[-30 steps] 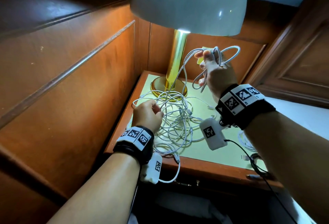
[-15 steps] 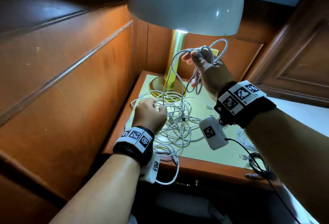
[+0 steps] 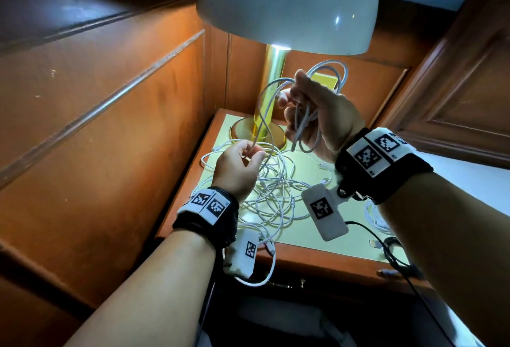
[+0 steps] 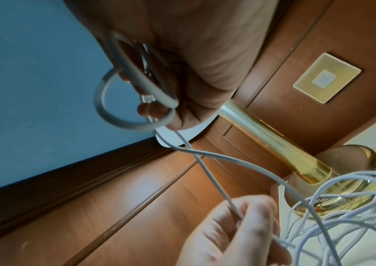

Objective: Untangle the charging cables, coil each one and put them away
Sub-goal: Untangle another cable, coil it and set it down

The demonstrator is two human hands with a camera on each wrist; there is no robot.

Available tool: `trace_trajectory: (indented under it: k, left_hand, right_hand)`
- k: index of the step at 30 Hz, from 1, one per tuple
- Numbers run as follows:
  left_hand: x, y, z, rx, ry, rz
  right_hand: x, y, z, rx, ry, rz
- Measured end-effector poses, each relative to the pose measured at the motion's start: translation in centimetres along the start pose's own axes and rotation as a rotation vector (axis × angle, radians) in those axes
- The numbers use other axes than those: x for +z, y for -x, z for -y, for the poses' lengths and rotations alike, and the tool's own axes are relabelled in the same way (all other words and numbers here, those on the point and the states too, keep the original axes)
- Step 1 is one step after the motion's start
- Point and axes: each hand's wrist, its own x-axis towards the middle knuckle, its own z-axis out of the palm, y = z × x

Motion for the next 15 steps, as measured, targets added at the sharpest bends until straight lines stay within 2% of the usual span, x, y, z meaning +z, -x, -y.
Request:
trace_trajectory:
  k: [2,5,9,12,15]
  left_hand:
    - [-0.2,-0.1,0.6,-0.047,-0.104,0.001]
    - [-0.7,-0.1,0.3,-0.113,0.006,0.026]
    - [-0.5,0.5,-1.1,-0.017,0.134,0.129]
    - [0.0,0.7,-1.5,0.032,0.199,0.156]
    - [0.4,0.4,-1.1,0.060,0.122,0.116]
  right_hand:
    - [-0.4,-0.1,-0.1,-0.039,0.065,-0.053]
    - [-1.0,0.2,-0.5,-0.053,0.131,-0.068]
    - [-0.9,0.7,-1.1,-0.019,0.048,0.059]
    - [-0.1,1.1,-1.2,-0.011,0.016,0.150]
    - [0.3,1.0,-1.2,-0.036,0.039,0.120]
